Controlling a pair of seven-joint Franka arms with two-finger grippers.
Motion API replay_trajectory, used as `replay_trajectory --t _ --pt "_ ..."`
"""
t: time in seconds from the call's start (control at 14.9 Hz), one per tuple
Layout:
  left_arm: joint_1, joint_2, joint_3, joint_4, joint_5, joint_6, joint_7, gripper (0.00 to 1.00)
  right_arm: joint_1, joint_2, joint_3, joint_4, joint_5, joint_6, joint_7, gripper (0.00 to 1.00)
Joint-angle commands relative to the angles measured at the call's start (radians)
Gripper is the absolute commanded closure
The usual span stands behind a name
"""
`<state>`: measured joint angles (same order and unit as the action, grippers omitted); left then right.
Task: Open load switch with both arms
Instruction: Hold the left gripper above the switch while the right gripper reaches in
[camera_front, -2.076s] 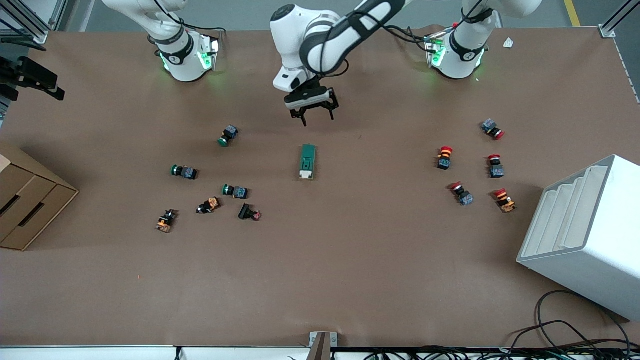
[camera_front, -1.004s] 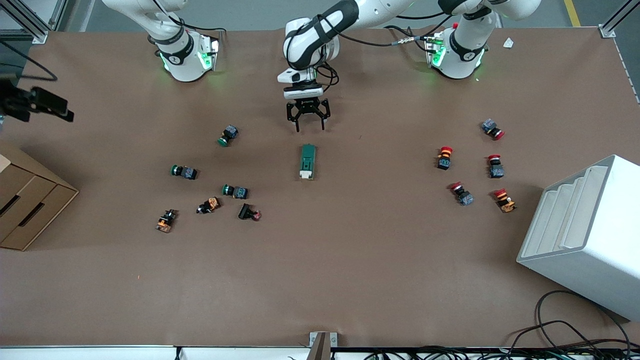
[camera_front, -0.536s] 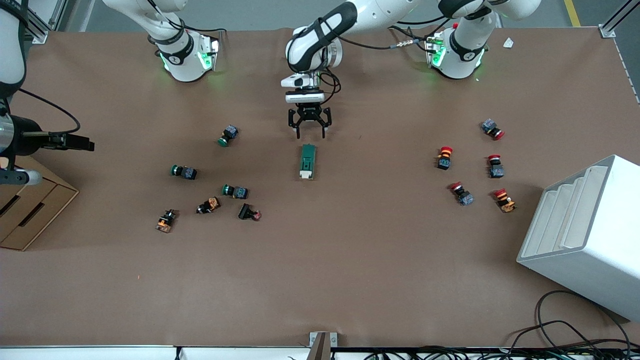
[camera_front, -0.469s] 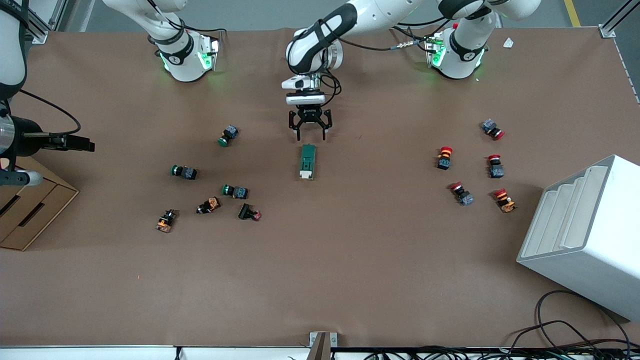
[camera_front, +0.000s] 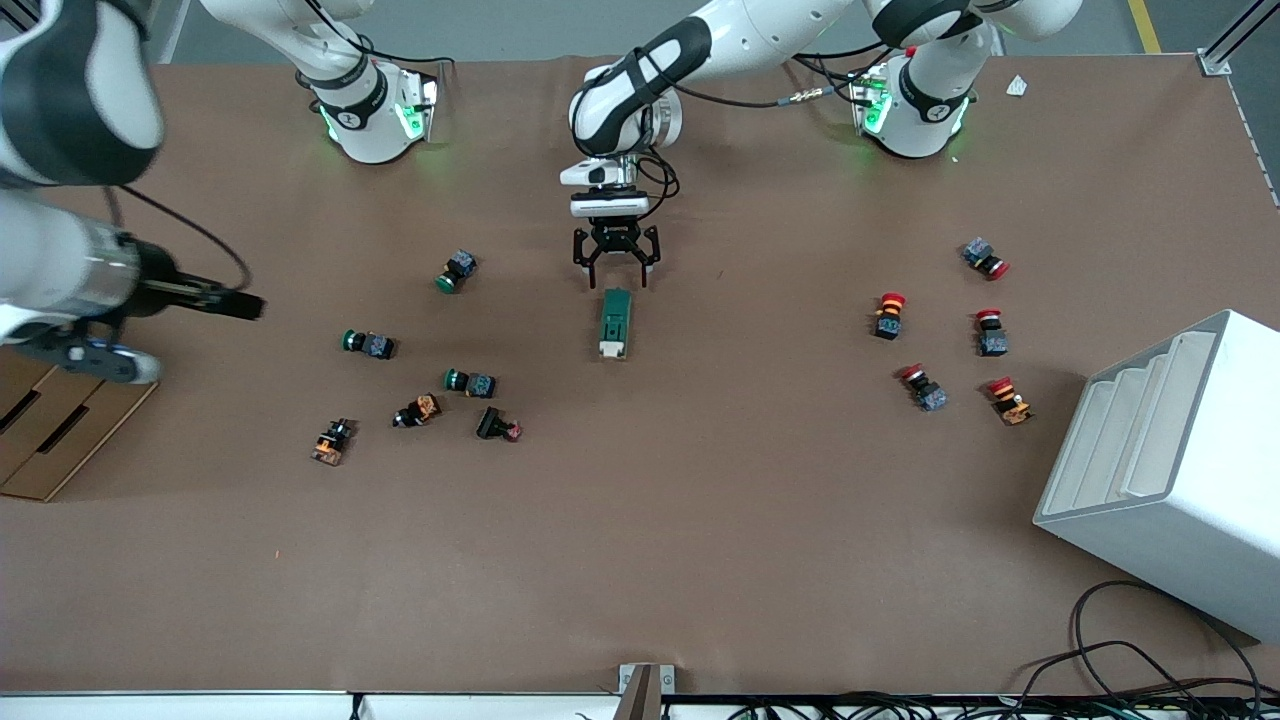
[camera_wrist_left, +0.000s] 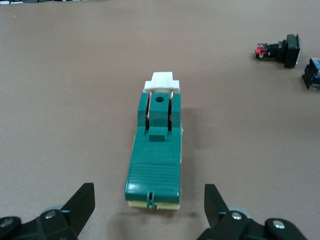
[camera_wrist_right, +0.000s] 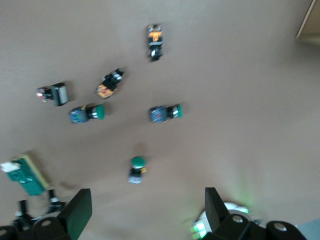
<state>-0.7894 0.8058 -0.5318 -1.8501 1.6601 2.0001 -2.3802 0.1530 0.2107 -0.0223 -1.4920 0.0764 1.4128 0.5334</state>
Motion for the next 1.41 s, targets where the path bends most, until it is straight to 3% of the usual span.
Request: replay_trajectory --t 0.0,0.4,0.6,0.87,1.34 --pt "-0.01 0.039 0.01 0.026 0.04 -0.009 -0.031 0.03 0.093 0.045 -0.005 -0.005 0.039 0.049 0.231 0.0" --pt "-0.034 0.061 0.012 0.019 0.04 -0.011 -0.085 0.02 0.341 0.197 -0.005 -0.007 0.085 0.231 0.805 0.0" --pt "-0.036 0.07 0.013 0.018 0.04 -0.014 -0.085 0.01 0.404 0.294 -0.005 -0.005 0.091 0.328 1.012 0.0" --pt "-0.054 0.079 0.021 0.012 0.038 -0.029 -0.086 0.01 0.447 0.413 -0.005 -0.002 0.145 0.457 1.183 0.0" --pt "-0.068 0.092 0.022 0.014 0.038 -0.044 -0.086 0.01 0.519 0.502 -0.005 -0.002 0.146 0.603 1.338 0.0"
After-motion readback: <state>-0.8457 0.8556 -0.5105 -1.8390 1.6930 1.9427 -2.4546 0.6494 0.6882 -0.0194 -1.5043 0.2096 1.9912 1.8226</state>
